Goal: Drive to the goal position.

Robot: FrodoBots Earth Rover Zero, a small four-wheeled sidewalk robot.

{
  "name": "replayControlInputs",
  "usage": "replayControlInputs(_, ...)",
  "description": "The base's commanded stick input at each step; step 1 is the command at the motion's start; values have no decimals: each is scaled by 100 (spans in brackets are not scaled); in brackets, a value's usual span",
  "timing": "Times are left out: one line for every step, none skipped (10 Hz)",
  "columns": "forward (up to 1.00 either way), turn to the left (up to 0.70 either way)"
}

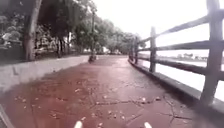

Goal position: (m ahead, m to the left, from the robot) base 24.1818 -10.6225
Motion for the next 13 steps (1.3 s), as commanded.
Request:
replayControlInputs(50,22)
replayControlInputs(50,50)
replayControlInputs(50,50)
replayControlInputs(50,12)
replayControlInputs(50,0)
replayControlInputs(50,0)
replayControlInputs(50,0)
replayControlInputs(50,3)
replayControlInputs(50,5)
replayControlInputs(50,0)
replayControlInputs(50,0)
replayControlInputs(50,0)
replayControlInputs(50,0)
